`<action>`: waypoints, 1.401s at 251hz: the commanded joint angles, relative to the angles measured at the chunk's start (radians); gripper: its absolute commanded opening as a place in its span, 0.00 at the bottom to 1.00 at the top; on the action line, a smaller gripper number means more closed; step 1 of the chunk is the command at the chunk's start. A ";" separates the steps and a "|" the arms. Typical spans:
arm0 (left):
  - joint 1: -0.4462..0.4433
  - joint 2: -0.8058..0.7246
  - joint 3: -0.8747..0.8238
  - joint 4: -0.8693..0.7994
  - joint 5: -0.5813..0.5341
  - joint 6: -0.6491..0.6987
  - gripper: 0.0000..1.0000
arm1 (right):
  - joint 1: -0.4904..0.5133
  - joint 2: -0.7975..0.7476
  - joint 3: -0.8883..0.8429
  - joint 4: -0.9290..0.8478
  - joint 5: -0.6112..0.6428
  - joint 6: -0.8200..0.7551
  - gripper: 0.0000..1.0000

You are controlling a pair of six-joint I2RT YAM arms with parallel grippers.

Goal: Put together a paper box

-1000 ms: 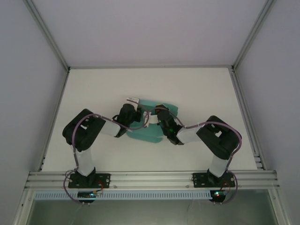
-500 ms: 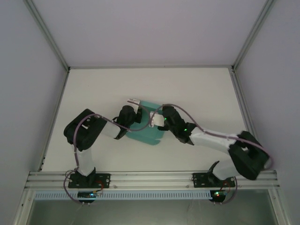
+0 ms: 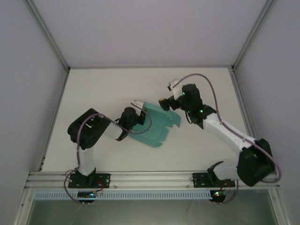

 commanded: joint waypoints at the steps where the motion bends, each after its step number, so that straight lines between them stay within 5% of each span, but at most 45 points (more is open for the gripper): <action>1: -0.009 0.020 0.005 0.004 0.034 -0.008 0.00 | 0.014 0.141 0.121 -0.093 -0.016 0.084 0.98; 86: -0.009 0.003 0.017 -0.055 0.021 -0.010 0.15 | 0.074 0.435 0.258 -0.149 -0.001 0.000 0.96; 255: -0.009 -0.115 0.031 -0.208 -0.117 -0.022 0.31 | 0.179 0.485 0.128 -0.100 0.187 -0.106 0.98; 284: -0.001 -0.101 0.046 -0.220 -0.129 -0.017 0.26 | 0.183 0.486 0.126 -0.098 0.193 -0.108 0.98; 309: 0.002 -0.089 0.054 -0.235 -0.144 -0.020 0.00 | 0.186 0.486 0.122 -0.101 0.200 -0.109 0.98; 351: 0.003 -0.112 0.018 -0.196 -0.161 -0.046 0.00 | 0.190 0.428 0.099 -0.076 0.294 -0.056 0.98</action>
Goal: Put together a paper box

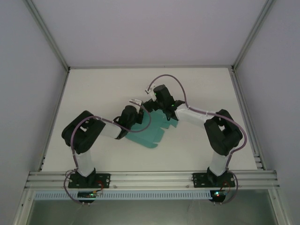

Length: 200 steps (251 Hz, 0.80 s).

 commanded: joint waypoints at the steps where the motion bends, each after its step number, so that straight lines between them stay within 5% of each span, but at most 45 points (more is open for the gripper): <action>1: 0.005 -0.021 -0.003 0.012 -0.039 -0.028 0.00 | 0.026 0.002 -0.076 -0.153 0.071 0.002 0.99; 54: 0.001 -0.112 -0.032 -0.064 -0.132 -0.145 0.00 | 0.028 -0.300 -0.187 -0.172 0.227 0.196 0.99; 104: -0.013 -0.184 -0.014 -0.172 -0.159 -0.205 0.00 | 0.011 -0.515 -0.320 -0.265 0.225 0.340 0.99; 200: -0.047 -0.223 -0.018 -0.204 -0.123 -0.225 0.00 | -0.018 -0.356 -0.344 0.011 0.175 0.323 0.99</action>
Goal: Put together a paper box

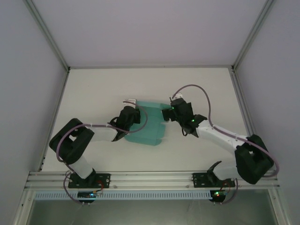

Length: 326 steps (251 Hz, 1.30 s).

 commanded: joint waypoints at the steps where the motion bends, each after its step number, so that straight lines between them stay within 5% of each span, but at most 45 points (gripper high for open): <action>1: -0.009 -0.034 0.019 -0.008 0.010 -0.025 0.00 | 0.003 0.069 0.017 0.146 -0.017 -0.022 0.99; 39: -0.019 -0.042 0.019 -0.014 0.005 -0.035 0.00 | 0.007 0.119 0.006 0.363 -0.087 -0.020 0.99; 84: -0.033 -0.065 0.020 -0.025 -0.007 -0.065 0.00 | 0.026 0.110 -0.072 0.556 0.001 0.018 0.99; 131: -0.033 -0.112 0.037 -0.119 -0.084 -0.092 0.00 | 0.046 -0.007 -0.105 0.317 0.102 0.011 0.99; 159: -0.032 -0.144 0.049 -0.170 -0.115 -0.086 0.00 | 0.024 -0.100 -0.117 0.057 0.102 0.121 0.99; 203: -0.031 -0.169 0.068 -0.220 -0.129 -0.076 0.00 | -0.010 -0.198 -0.171 -0.117 0.060 0.152 0.99; 326: -0.032 -0.180 0.062 -0.228 -0.082 -0.079 0.00 | -0.055 -0.024 -0.096 0.147 -0.084 0.085 0.99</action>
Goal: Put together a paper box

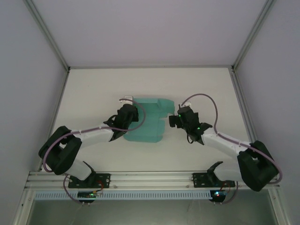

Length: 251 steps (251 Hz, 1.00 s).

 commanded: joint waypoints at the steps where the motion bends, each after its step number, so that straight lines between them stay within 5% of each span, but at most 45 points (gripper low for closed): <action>1: -0.004 -0.029 0.019 -0.003 0.019 -0.006 0.00 | -0.003 0.071 0.091 0.103 -0.056 -0.039 0.99; 66: -0.004 -0.014 0.029 -0.002 0.048 -0.027 0.00 | 0.044 0.240 0.227 0.182 -0.123 -0.102 0.99; 130: -0.003 -0.001 0.043 -0.017 0.044 -0.038 0.00 | 0.095 0.291 0.282 0.124 -0.011 -0.126 0.99; 202: 0.022 -0.007 0.034 -0.041 0.050 -0.026 0.00 | 0.076 -0.045 0.113 -0.079 0.050 -0.112 0.99; 251: 0.060 -0.047 -0.006 -0.002 0.144 -0.018 0.00 | -0.105 -0.384 -0.058 -0.084 -0.210 -0.113 0.99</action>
